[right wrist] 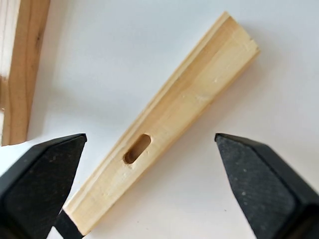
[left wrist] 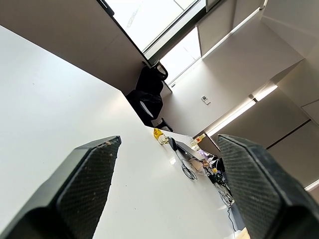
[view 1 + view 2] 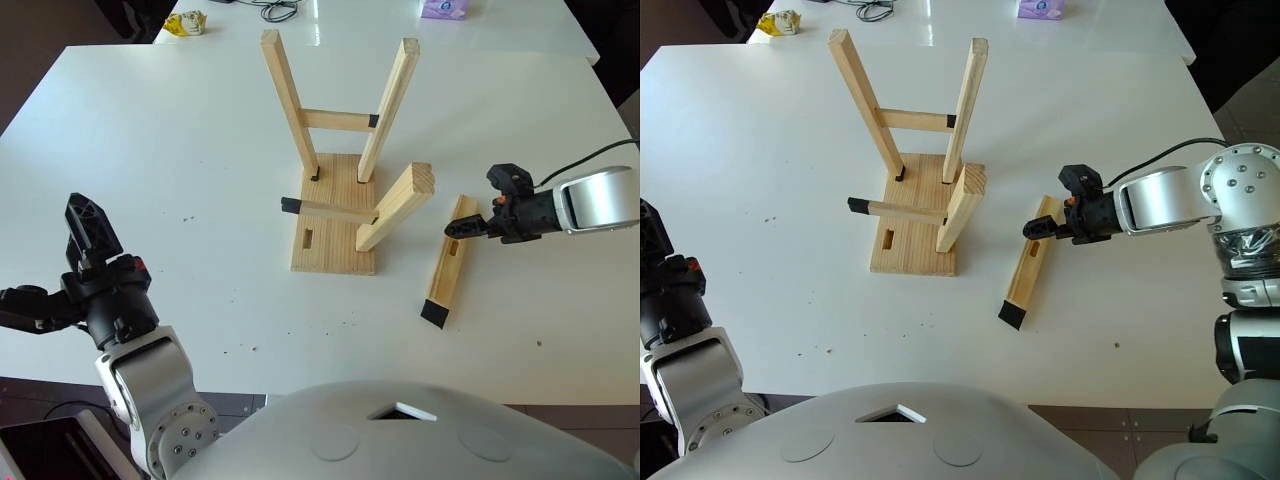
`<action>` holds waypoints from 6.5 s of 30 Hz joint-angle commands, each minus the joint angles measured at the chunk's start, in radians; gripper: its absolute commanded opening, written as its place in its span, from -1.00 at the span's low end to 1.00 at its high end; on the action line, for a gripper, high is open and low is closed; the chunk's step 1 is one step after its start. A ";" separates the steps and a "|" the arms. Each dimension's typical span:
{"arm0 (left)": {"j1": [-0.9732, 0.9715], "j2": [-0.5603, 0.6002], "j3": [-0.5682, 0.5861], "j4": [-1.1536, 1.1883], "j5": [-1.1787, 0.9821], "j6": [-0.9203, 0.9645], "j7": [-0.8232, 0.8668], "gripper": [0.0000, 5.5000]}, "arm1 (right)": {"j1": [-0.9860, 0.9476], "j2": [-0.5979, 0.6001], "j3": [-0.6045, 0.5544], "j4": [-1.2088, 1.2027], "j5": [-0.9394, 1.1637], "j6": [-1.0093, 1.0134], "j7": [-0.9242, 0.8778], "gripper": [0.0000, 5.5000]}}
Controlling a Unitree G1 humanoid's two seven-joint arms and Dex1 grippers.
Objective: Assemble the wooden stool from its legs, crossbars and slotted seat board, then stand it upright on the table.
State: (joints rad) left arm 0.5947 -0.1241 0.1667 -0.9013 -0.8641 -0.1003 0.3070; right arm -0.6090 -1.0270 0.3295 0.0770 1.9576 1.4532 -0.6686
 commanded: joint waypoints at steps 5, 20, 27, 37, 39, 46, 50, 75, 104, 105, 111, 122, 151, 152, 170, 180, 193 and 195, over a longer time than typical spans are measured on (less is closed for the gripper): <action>0.039 -0.020 -0.027 -0.025 0.022 0.014 0.031 0.31 | 0.071 -0.045 0.103 -0.067 0.015 -0.071 -0.034 0.73; 0.008 0.025 0.001 -0.033 -0.022 0.071 0.049 0.31 | 0.146 -0.092 0.044 -0.145 0.015 -0.144 0.071 0.73; 0.016 0.010 -0.009 -0.040 -0.013 0.069 0.045 0.31 | 0.121 -0.131 0.076 -0.167 0.015 -0.110 0.166 0.73; -0.016 0.057 0.022 -0.029 -0.047 0.110 0.054 0.31 | 0.291 -0.104 0.074 -0.290 0.015 -0.239 0.164 0.73; -0.025 0.068 0.031 -0.024 -0.059 0.120 0.056 0.31 | 0.336 -0.077 0.054 -0.326 0.015 -0.283 0.139 0.73; -0.087 0.122 0.066 -0.002 -0.112 0.167 0.064 0.31 | 0.497 0.041 -0.008 -0.482 0.015 -0.458 -0.045 0.73; -0.103 0.138 0.074 0.004 -0.131 0.184 0.066 0.31 | 0.505 0.055 0.011 -0.544 0.015 -0.504 -0.152 0.73; -0.130 0.135 0.078 0.013 -0.149 0.203 0.069 0.31 | 0.260 0.014 0.056 -0.411 -0.055 -0.404 -0.265 0.73; -0.072 0.099 0.067 -0.014 -0.110 0.172 0.047 0.31 | 0.329 -0.125 0.076 -0.480 0.012 -0.308 -0.036 0.73; -0.073 0.108 0.072 -0.014 -0.116 0.177 0.049 0.31 | 0.347 -0.126 0.078 -0.498 0.013 -0.319 -0.041 0.73; -0.097 0.171 0.104 -0.010 -0.172 0.216 0.068 0.31 | 0.434 -0.127 0.084 -0.610 0.006 -0.395 -0.082 0.73; -0.149 0.264 0.153 0.004 -0.265 0.271 0.109 0.31 | 0.553 -0.114 0.063 -0.731 -0.276 -0.410 -0.037 0.73; -0.086 0.063 0.050 0.015 -0.071 0.155 0.026 0.31 | 0.450 -0.195 0.066 -0.474 -1.283 -0.469 1.112 0.73; -0.089 0.060 0.049 0.019 -0.066 0.152 0.022 0.31 | 0.440 -0.184 0.076 -0.445 -1.321 -0.489 1.146 0.73; -0.138 0.047 0.068 0.083 -0.041 0.120 -0.028 0.31 | 0.526 -0.177 0.072 -0.263 -1.642 -0.730 1.491 -0.23; -0.236 0.091 0.107 0.143 -0.059 0.137 -0.047 0.31 | 0.519 -0.044 0.007 -0.195 -1.688 -0.778 1.540 -0.25; -0.435 0.329 0.271 0.274 -0.221 0.255 -0.092 0.31 | 0.301 0.328 -0.364 -0.146 -1.500 -0.536 1.305 -0.25; -0.457 0.379 0.289 0.295 -0.258 0.296 -0.104 0.31 | 0.283 0.372 -0.429 -0.117 -1.498 -0.540 1.238 -0.25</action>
State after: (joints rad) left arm 0.1689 0.1950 0.4326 -0.6350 -1.0776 0.1433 0.2152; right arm -0.3035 -0.7029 -0.0181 -0.0664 0.4537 0.9030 0.6439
